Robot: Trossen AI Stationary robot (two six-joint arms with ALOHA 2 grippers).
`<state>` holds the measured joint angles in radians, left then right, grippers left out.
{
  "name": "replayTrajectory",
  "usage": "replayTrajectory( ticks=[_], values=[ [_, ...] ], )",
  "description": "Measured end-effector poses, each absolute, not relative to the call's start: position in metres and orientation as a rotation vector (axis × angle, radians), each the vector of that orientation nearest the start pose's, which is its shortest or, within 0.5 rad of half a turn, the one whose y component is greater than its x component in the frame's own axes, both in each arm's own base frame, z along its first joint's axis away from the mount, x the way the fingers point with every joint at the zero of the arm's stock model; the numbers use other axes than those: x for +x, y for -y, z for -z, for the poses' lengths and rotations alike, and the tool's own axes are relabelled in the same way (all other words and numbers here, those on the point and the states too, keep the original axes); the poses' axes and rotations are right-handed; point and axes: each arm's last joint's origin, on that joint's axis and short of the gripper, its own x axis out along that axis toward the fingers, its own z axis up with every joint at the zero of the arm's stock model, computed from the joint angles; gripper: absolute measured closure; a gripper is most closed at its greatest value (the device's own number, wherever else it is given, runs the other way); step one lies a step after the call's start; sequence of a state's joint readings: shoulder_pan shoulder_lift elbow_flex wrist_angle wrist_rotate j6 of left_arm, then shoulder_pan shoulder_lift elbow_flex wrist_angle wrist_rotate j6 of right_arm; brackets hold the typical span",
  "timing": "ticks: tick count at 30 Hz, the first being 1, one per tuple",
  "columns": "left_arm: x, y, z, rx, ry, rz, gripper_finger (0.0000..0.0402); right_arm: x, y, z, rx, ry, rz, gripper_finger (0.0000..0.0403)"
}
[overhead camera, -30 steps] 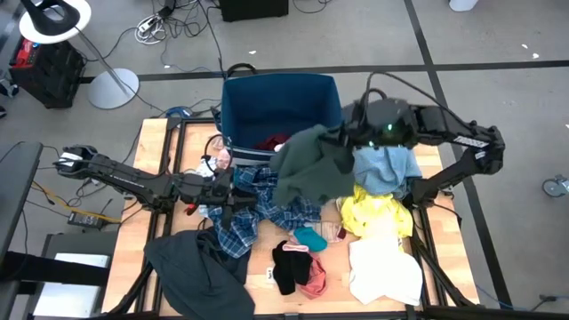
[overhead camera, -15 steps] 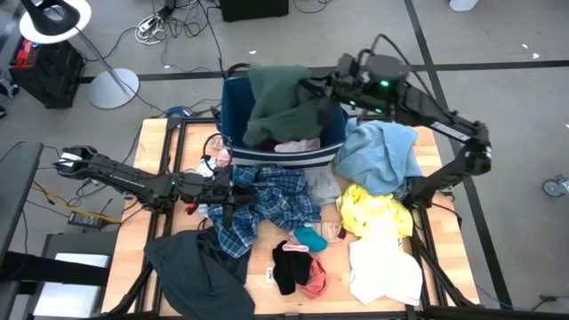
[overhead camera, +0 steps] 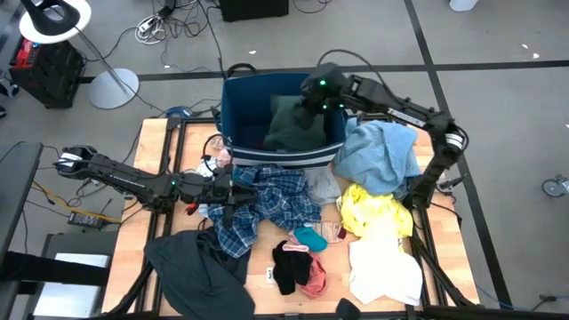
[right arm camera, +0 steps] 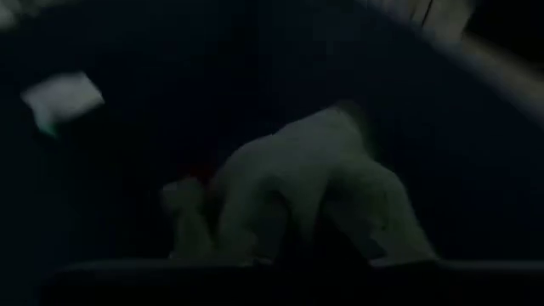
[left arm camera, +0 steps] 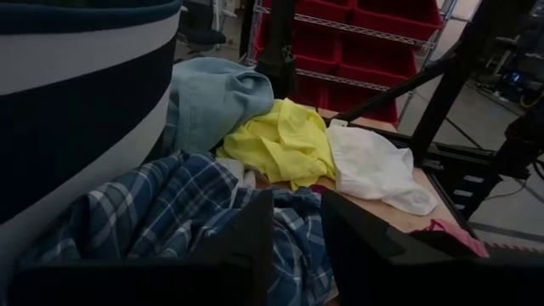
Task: Sort clothes
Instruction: Put the green shirt into the blue laundry organizer, then put the blue sock into the blue laundry organizer
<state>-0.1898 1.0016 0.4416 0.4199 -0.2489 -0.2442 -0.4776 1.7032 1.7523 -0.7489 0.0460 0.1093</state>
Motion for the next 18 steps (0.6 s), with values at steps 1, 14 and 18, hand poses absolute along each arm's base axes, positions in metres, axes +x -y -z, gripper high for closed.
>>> replayTrajectory(
  ticks=[1, 14, 18],
  values=[
    [0.21, 0.033, -0.233, -0.212, -0.128, -0.076, 0.0296, 0.331, 0.173, -0.368, 0.268, -0.694, 0.531, 0.0332],
    [0.21, 0.033, -0.233, -0.212, -0.126, -0.08, 0.0296, 0.316, 0.164, -0.38, 0.273, -0.716, 0.5, 0.0225],
    [0.21, 0.033, -0.233, -0.209, -0.127, -0.079, 0.0296, 0.296, 0.148, -0.403, 0.256, -0.669, 0.484, 0.0221]
  ],
)
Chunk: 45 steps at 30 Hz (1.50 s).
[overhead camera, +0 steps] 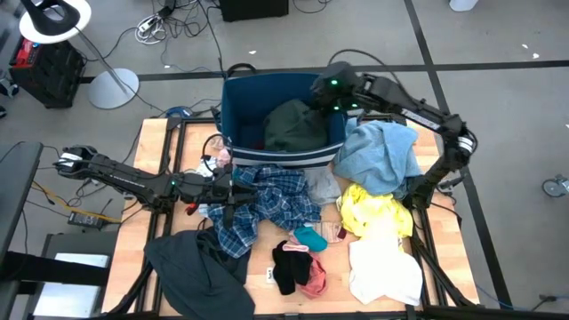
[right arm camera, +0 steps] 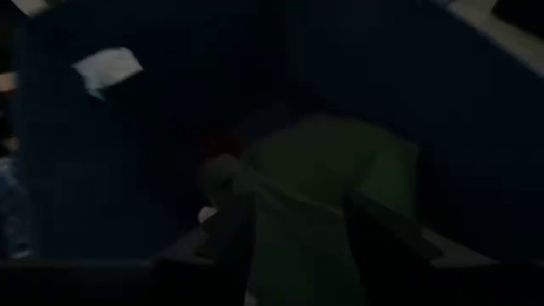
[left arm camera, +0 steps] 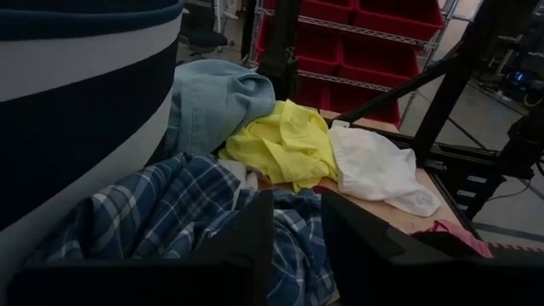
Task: Sort clothes
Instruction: Put the blue sock into the blue laundry organizer
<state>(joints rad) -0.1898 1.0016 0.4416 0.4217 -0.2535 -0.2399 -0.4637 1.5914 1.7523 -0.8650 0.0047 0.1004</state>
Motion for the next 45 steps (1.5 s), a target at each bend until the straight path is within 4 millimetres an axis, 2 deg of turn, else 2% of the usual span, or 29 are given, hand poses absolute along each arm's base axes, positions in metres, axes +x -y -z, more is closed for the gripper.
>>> replayTrajectory(
  ticks=[5, 9, 12, 16, 22, 26, 36, 45],
  values=[
    [0.21, 0.033, -0.233, -0.209, -0.127, -0.08, 0.0296, 0.267, 0.121, -0.432, 0.225, -0.613, 0.446, 0.0227],
    [0.21, 0.033, -0.233, -0.209, -0.128, -0.08, 0.0296, 0.244, 0.096, -0.448, 0.195, -0.604, 0.422, 0.0232],
    [0.21, 0.033, -0.233, -0.208, -0.128, -0.08, 0.0296, 0.229, 0.076, -0.454, 0.19, -0.6, 0.396, 0.0233],
    [0.21, 0.033, -0.233, -0.207, -0.128, -0.08, 0.0296, 0.213, 0.05, -0.449, 0.212, -0.594, 0.331, 0.0234],
    [0.21, 0.033, -0.233, -0.204, -0.128, -0.08, 0.0296, 0.193, 0.013, -0.42, 0.192, -0.639, 0.34, 0.0234],
    [0.21, 0.033, -0.233, -0.194, -0.129, -0.081, 0.0296, 0.191, -0.01, -0.393, 0.179, -0.652, 0.307, 0.0234],
    [0.21, 0.033, -0.233, -0.186, -0.127, -0.089, 0.0296, 0.209, -0.055, -0.322, 0.129, -0.764, 0.174, 0.0234],
    [0.21, 0.032, -0.233, -0.189, -0.127, -0.089, 0.0296, 0.231, -0.085, -0.282, 0.1, -0.784, 0.067, 0.0234]
  ],
)
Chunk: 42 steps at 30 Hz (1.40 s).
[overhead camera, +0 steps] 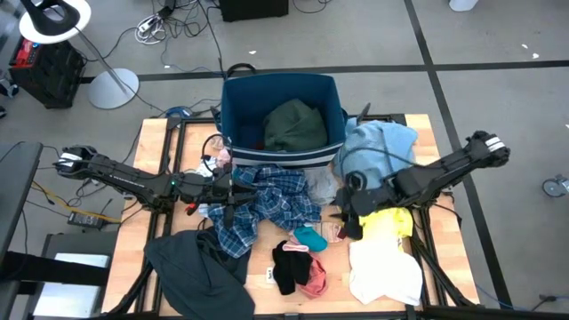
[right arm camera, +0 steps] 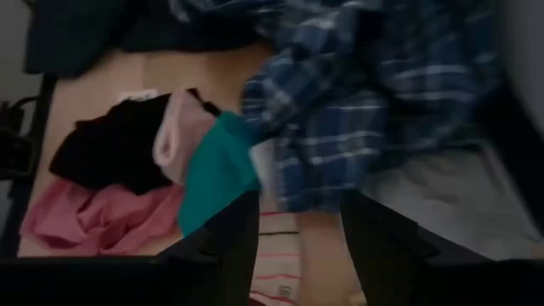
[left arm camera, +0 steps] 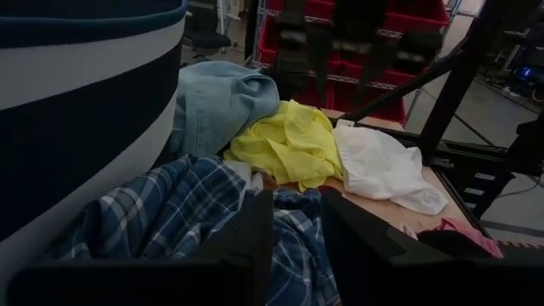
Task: Sort clothes
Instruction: Put the blue sock into the blue laundry organizer
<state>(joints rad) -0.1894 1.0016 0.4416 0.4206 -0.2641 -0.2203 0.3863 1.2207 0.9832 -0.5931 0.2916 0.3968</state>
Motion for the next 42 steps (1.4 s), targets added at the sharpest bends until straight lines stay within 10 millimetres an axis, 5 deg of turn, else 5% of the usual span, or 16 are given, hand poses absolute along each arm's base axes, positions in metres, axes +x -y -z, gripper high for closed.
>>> replayTrajectory(
  ticks=[15, 28, 33, 38, 42],
  values=[
    [0.21, 0.033, -0.233, -0.19, -0.128, -0.085, 0.0296, 0.285, -0.112, -0.22, 0.022, -0.831, 0.0, 0.0252],
    [0.21, 0.033, -0.233, -0.208, -0.128, -0.086, 0.0296, 0.306, -0.114, -0.189, 0.011, -0.852, 0.019, 0.0273],
    [0.21, 0.033, -0.233, -0.208, -0.128, -0.086, 0.0296, 0.311, -0.109, -0.184, 0.02, -0.854, 0.038, 0.0296],
    [0.209, 0.033, -0.233, -0.207, -0.133, -0.087, 0.0296, 0.31, -0.106, -0.19, 0.013, -0.837, 0.035, 0.0387],
    [0.209, 0.033, -0.232, -0.206, -0.137, -0.087, 0.0296, 0.308, -0.105, -0.196, 0.018, -0.823, 0.035, 0.0389]
  ],
)
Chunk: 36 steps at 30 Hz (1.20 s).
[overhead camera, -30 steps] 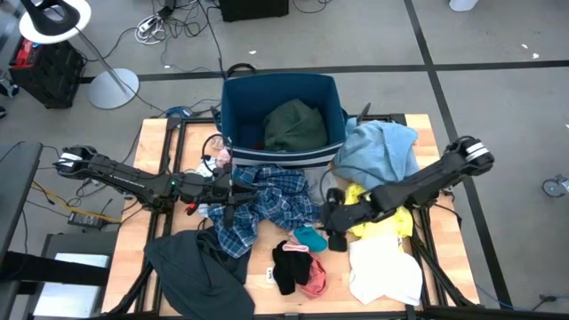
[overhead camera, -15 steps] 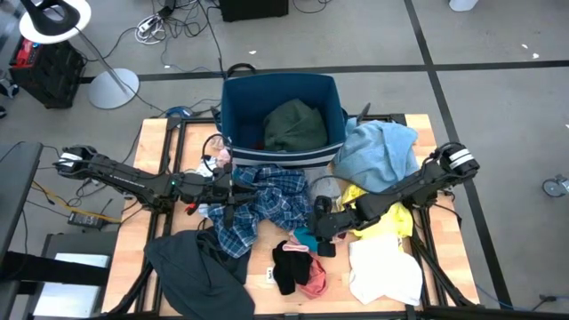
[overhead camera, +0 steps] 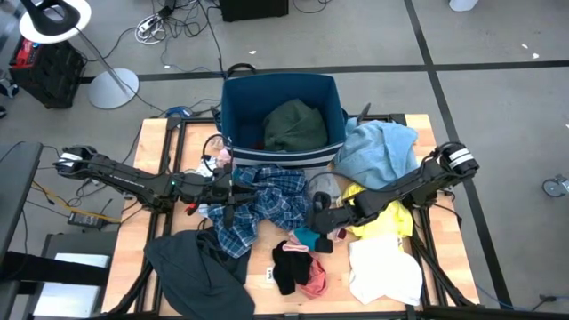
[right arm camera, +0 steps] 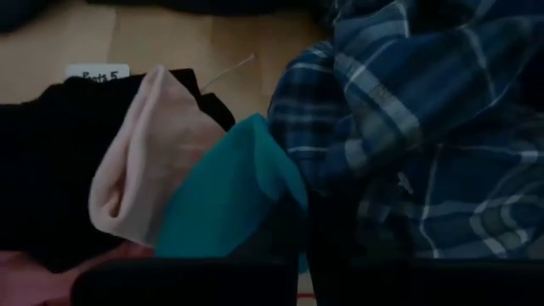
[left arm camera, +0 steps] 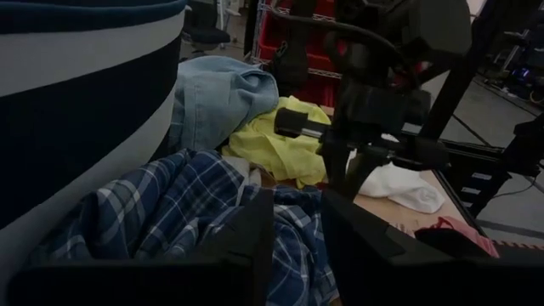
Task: Sort clothes
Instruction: Put the blue sock into the blue laundry organizer
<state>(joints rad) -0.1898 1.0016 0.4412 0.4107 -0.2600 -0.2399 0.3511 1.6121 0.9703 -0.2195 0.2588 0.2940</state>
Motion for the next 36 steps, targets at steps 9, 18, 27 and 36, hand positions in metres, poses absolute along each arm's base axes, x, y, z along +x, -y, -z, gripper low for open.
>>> replayTrajectory(
  ticks=[9, 18, 27, 36],
  values=[
    [0.2094, 0.0326, -0.232, -0.205, -0.139, -0.088, 0.0296, 0.306, -0.1042, -0.2029, 0.024, -0.803, 0.03, 0.0397],
    [0.2093, 0.0326, -0.2317, -0.204, -0.142, -0.088, 0.0296, 0.3059, -0.1042, -0.2028, 0.025, -0.804, 0.032, 0.04],
    [0.2087, 0.0325, -0.2282, -0.197, -0.178, -0.093, 0.0296, 0.3059, -0.1042, -0.2028, 0.124, -0.802, 0.074, 0.04],
    [0.2087, 0.0325, -0.2282, -0.197, -0.178, -0.093, 0.0296, 0.3036, -0.1112, -0.2029, 0.162, -0.8, 0.07, 0.04]
  ],
)
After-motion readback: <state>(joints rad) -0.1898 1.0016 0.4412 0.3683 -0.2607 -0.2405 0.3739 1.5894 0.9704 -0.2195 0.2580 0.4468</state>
